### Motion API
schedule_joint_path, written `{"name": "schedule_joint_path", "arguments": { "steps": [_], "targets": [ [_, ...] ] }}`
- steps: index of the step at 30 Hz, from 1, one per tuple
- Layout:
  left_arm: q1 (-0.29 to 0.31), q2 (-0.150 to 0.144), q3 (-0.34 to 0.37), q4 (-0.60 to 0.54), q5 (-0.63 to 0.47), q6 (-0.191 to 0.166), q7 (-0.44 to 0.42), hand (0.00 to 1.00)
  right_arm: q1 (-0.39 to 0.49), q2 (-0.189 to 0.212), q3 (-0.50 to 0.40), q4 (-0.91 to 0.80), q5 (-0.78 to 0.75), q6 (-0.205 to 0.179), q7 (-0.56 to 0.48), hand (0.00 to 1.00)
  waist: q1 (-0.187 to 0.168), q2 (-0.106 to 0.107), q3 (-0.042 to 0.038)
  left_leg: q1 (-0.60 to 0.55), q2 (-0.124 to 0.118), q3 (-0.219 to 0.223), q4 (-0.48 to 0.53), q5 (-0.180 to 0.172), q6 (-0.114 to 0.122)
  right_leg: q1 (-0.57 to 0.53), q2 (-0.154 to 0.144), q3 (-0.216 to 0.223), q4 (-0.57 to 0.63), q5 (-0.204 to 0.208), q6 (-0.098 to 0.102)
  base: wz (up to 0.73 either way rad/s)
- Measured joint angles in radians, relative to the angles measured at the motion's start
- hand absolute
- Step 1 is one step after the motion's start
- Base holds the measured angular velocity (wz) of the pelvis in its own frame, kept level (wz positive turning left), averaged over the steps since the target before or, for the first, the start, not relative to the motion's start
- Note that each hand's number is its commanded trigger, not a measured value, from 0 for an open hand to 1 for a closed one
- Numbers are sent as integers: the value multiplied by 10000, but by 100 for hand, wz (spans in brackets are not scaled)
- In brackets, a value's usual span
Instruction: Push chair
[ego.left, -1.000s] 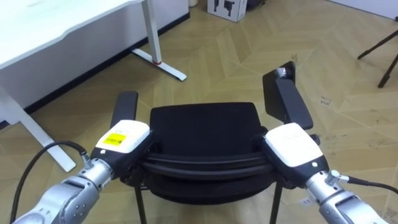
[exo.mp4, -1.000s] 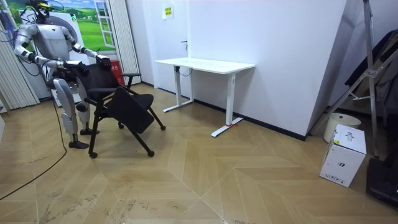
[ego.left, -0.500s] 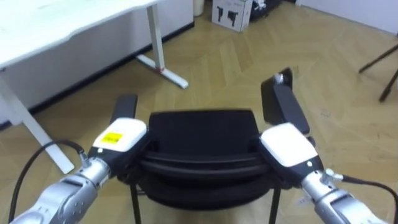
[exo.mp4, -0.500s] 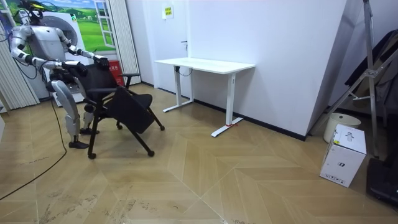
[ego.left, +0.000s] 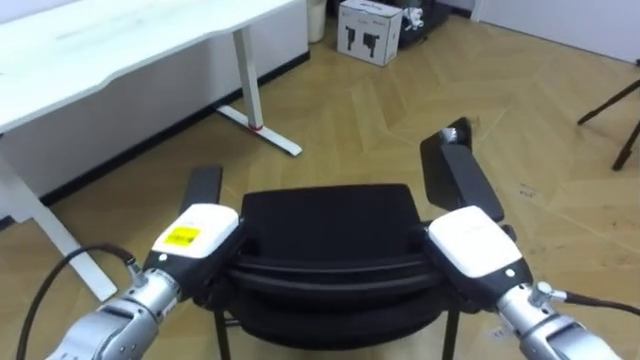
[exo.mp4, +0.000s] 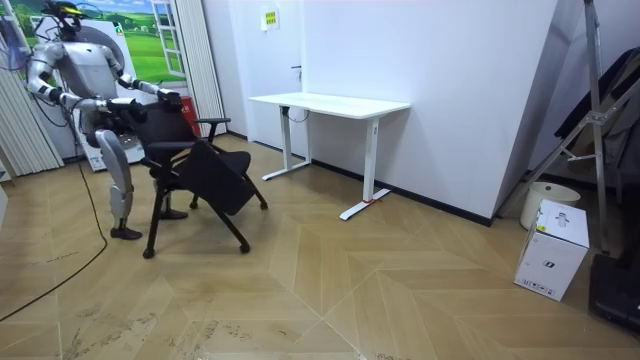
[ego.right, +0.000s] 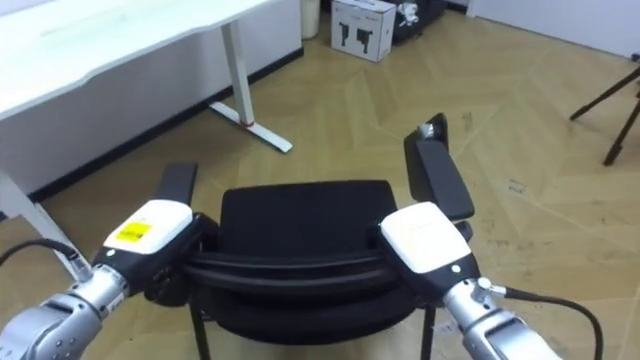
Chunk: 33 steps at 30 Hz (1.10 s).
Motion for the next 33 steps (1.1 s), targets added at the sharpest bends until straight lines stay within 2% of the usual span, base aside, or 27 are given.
{"name": "schedule_joint_path", "arguments": {
  "steps": [1, 3, 4, 5, 7, 9, 11, 12, 13, 14, 15, 16, 18, 19, 20, 22, 23, 24, 25, 26, 27, 28, 29, 30, 31, 32, 33],
  "targets": [
    [2, -6, -4, -28, -69, 0, -1, 100, 1, -75, -22, -82, -1, -3, 6, 100, -8, -46, -37, 112, -238, -8, 30, -145, 216, 28, -231, 89, 181, -106, 117, -19],
    [-103, -20, -8, -26, -136, -2, -8, 100, -35, -149, -107, -172, 1, -3, 20, 100, -48, -32, -41, 147, -550, -34, 280, -468, 458, -104, -516, 2, 969, -279, 315, -12],
    [-221, -32, -55, 29, -175, 22, -21, 100, -119, -119, -156, -130, 4, 1, 58, 100, -110, 43, 34, 173, -629, -85, 441, -649, 563, -434, -702, -226, 2025, -38, 277, 0],
    [-267, -49, -77, 74, -187, 16, -37, 100, -116, -106, -192, -117, 4, 1, 85, 100, -190, 38, 48, 186, -643, -133, 520, -726, 605, -626, -774, -298, 2554, 194, 271, 13],
    [-378, -70, -127, 181, -187, 7, -25, 100, -112, -17, -210, 11, 31, -13, 134, 100, -243, 186, 133, 514, -661, -215, 532, -962, 704, -1239, -905, -250, 3923, 1220, 288, 10],
    [-341, -37, -143, 173, -189, 11, -26, 100, -112, 46, -174, 153, 46, -50, 117, 100, -189, 216, 139, 803, -672, -296, 447, -1100, 782, -1491, -889, -201, 4447, 1851, 261, -14],
    [-321, 38, -142, 167, -188, 6, 67, 100, -158, 144, -161, 209, 41, -73, 110, 100, -151, 321, 144, 908, -699, -558, 293, -1162, 863, -2002, -682, -201, 4756, 1832, 167, -29],
    [-304, 136, -138, 159, -191, 11, 150, 100, -264, 174, -97, 216, 4, -57, 119, 100, -88, 443, 193, 929, -693, -850, 195, -1163, 876, -2498, -280, -283, 4582, 1606, 128, -24],
    [-301, 248, -116, 151, -195, -16, 233, 100, -305, 245, -74, 221, -59, -68, 98, 100, -45, 541, 222, 1002, -698, -1128, 102, -1159, 883, -2876, 106, -497, 4056, 1539, 86, -12],
    [-278, 275, -82, 152, -191, -27, 257, 100, -290, 309, -74, 224, -90, -75, 89, 100, -62, 542, 218, 1033, -711, -1266, 61, -1159, 883, -3081, 311, -603, 3664, 1541, 82, 13],
    [-277, 391, -69, 172, -192, -64, 341, 100, -282, 365, -42, 229, -101, -103, 92, 100, -107, 496, 230, 1152, -871, -1718, -18, -1149, 897, -3342, 703, -641, 2706, 1586, 10, 42],
    [-275, 469, -73, 179, -200, -84, 381, 100, -267, 388, 4, 263, -83, -150, 87, 100, -255, 407, 229, 1248, -984, -2031, -30, -1186, 906, -3465, 961, -767, 1649, 1760, -165, 56],
    [-267, 455, -79, 266, -195, -102, 431, 100, -231, 391, -1, 337, -78, -237, 31, 100, -569, 283, 210, 1511, -1188, -2430, -21, -1347, 914, -3466, 1135, -740, 51, 2102, -335, 77],
    [-268, 441, -98, 300, -243, -109, 429, 100, -249, 351, -11, 336, -90, -281, 26, 100, -734, 232, 205, 1715, -1328, -2612, 37, -1518, 923, -3393, 1108, -719, -553, 2285, -376, 71],
    [-265, 441, -107, 299, -265, -110, 418, 100, -250, 336, -35, 339, -105, -322, 26, 100, -814, 226, 178, 1778, -1394, -2730, 116, -1632, 916, -3381, 1084, -690, -686, 2365, -394, 62],
    [-178, 441, -106, 231, -372, -104, 381, 100, -251, 279, -126, 305, -164, -462, 58, 100, -979, 263, 117, 1998, -1371, -3139, 536, -2211, 803, -3244, 1170, -754, -481, 2778, -595, 45],
    [-182, 452, -90, 215, -389, -106, 368, 100, -272, 272, -151, 294, -165, -470, 64, 100, -979, 300, 94, 2057, -1340, -3218, 591, -2325, 752, -3189, 1199, -784, -381, 2808, -644, 34],
    [-233, 432, -75, 193, -390, -106, 358, 100, -313, 272, -207, 277, -176, -471, 57, 100, -969, 414, 67, 2144, -1196, -3286, 765, -2548, 629, -3089, 1249, -976, -228, 2788, -864, 22],
    [-237, 386, -66, 220, -392, -98, 358, 100, -346, 274, -209, 273, -186, -427, 124, 100, -833, 452, 65, 2358, -971, -3314, 892, -2812, 523, -2878, 1419, -1181, -127, 2589, -1172, 12],
    [-240, 363, -64, 267, -392, -99, 359, 100, -346, 273, -219, 262, -185, -418, 141, 100, -717, 513, 80, 2495, -837, -3308, 977, -2933, 474, -2749, 1519, -1285, -87, 2500, -1308, 0],
    [-300, 356, -62, 286, -392, -100, 357, 100, -365, 305, -230, 256, -174, -379, 141, 100, -587, 584, 78, 2462, -580, -2875, 1678, -3108, 142, -2575, 1575, -1459, 154, 2304, -1532, 10],
    [-393, 337, -62, 376, -401, -101, 354, 100, -465, 311, -243, 280, -181, -353, 159, 100, -484, 493, 157, 1844, -306, -2074, 3240, -2817, -399, -2503, 1543, -1461, 596, 1917, -1607, 18],
    [-409, 302, -49, 432, -404, -99, 358, 100, -511, 325, -242, 333, -198, -370, 164, 100, -433, 451, 197, 1549, -102, -1722, 4118, -2530, -785, -2409, 1528, -1505, 747, 1736, -1643, 24],
    [-479, 250, -56, 557, -421, -106, 379, 100, -562, 373, -244, 488, -237, -453, 152, 100, -394, 424, 202, 1024, 213, -1396, 5495, -1688, -1235, -2159, 1504, -1647, 904, 1403, -1722, 25],
    [-452, 222, -64, 616, -443, -108, 378, 100, -632, 383, -249, 611, -261, -557, 130, 100, -377, 418, 211, 628, 439, -1223, 6433, -770, -1221, -1882, 1479, -1788, 964, 1130, -1766, 24],
    [-438, 222, -61, 615, -457, -109, 387, 100, -643, 379, -262, 621, -280, -590, 126, 100, -341, 414, 209, 492, 583, -1073, 6753, -444, -1160, -1792, 1467, -1845, 988, 1019, -1799, 23],
    [-449, 215, -57, 606, -482, -114, 409, 100, -659, 395, -293, 613, -284, -595, 134, 100, -251, 380, 208, 216, 921, -903, 6986, -288, -1058, -1655, 1477, -1930, 1009, 819, -1867, 20]
  ]
}}
